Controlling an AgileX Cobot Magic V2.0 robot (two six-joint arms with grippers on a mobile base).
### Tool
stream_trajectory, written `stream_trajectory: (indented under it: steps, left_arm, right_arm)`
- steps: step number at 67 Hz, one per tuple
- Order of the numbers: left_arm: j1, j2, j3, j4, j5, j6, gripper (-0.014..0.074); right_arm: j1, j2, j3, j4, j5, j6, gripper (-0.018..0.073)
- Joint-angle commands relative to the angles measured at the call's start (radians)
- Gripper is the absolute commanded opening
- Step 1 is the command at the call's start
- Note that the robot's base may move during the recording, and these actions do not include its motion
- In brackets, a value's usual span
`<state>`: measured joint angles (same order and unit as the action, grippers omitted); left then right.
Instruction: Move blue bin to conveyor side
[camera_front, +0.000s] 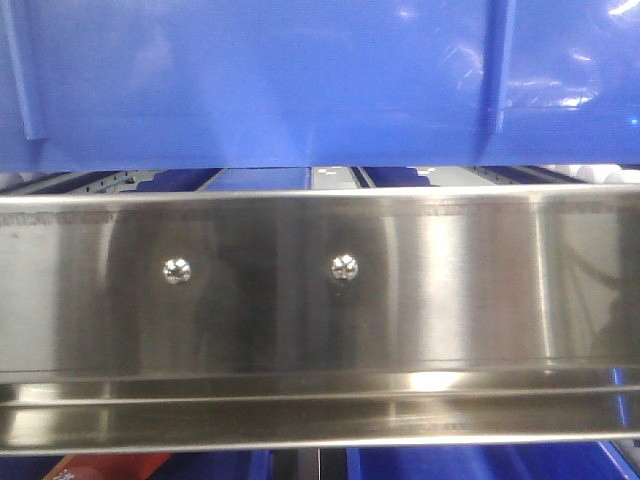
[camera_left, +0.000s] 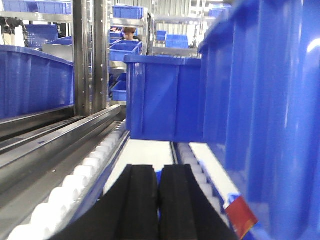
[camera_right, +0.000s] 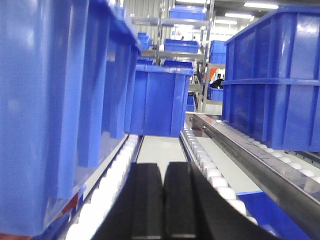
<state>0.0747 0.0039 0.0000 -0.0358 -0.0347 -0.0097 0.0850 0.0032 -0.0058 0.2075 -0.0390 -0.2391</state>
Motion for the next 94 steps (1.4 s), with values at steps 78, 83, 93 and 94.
stream_trajectory:
  steps: [78, 83, 93, 94]
  left_arm:
    - [-0.208, 1.04, -1.515, 0.061, 0.975, -0.039, 0.055]
    - [-0.208, 1.099, -1.564, 0.079, 1.042, -0.059, 0.055]
    - [-0.208, 1.198, -1.663, 0.116, 1.156, -0.072, 0.055]
    - [-0.208, 1.207, -1.678, 0.12, 1.168, -0.072, 0.055]
  right_arm:
    - [0.108, 0.917, -1.312, 0.027, 0.873, 0.025, 0.0558]
    - [0.108, 1.001, -1.413, 0.027, 0.981, 0.063, 0.0558]
    - [0.108, 1.152, -1.613, 0.027, 1.168, 0.13, 0.0558]
    - [0.108, 1.163, -1.628, 0.027, 1.194, 0.134, 0.0558]
